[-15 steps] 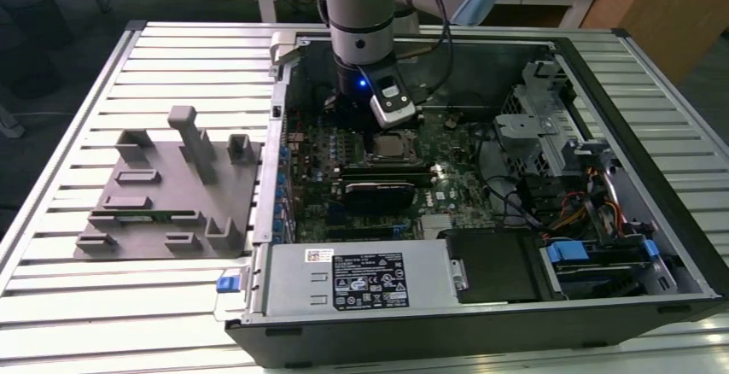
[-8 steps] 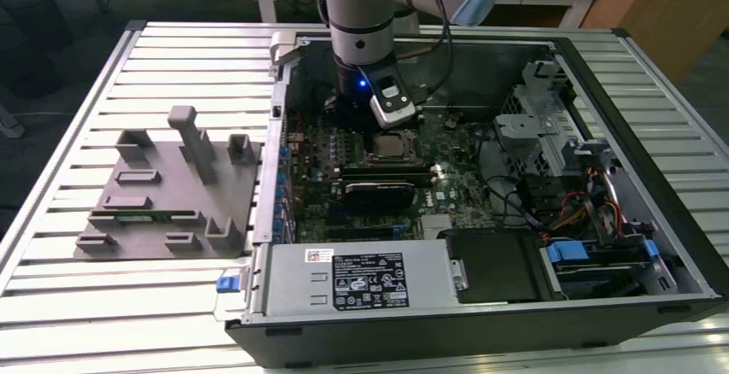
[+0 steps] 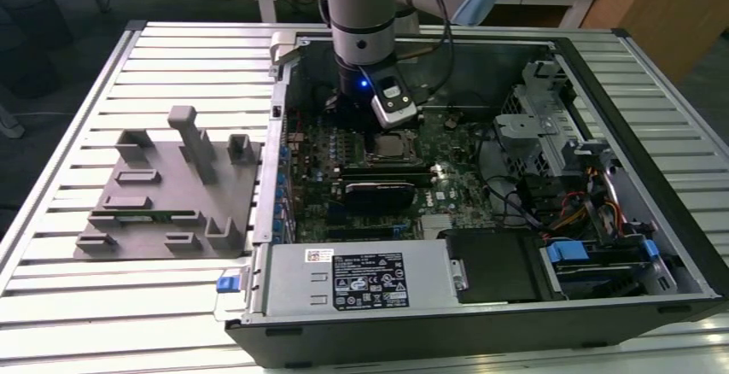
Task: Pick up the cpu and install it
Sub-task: 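Close the cpu cover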
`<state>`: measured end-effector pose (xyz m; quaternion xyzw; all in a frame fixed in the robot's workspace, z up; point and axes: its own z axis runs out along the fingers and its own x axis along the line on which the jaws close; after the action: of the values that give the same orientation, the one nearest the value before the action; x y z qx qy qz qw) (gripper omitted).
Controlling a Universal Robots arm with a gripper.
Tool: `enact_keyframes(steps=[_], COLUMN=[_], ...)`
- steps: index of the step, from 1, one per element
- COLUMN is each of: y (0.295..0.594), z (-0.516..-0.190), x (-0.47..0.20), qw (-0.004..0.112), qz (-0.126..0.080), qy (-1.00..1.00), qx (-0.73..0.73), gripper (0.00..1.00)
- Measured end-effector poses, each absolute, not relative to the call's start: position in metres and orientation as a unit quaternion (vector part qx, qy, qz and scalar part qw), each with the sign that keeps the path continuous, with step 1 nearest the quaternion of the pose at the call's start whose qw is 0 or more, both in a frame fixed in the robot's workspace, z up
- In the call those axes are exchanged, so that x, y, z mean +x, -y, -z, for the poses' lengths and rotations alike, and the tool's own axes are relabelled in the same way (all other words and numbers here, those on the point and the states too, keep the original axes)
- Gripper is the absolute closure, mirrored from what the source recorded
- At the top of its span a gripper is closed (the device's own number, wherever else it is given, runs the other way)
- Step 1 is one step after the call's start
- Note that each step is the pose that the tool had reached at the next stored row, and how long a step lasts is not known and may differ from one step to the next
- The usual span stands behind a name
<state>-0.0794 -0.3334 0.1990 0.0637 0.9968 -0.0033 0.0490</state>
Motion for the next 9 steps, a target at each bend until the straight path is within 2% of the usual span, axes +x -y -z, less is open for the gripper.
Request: enact_keyframes(steps=[9], y=[0.3334], z=[-0.1991], x=[-0.0751], qw=[0.049], qz=[0.003], qy=[-0.997], qx=[0.064], gripper=[0.89])
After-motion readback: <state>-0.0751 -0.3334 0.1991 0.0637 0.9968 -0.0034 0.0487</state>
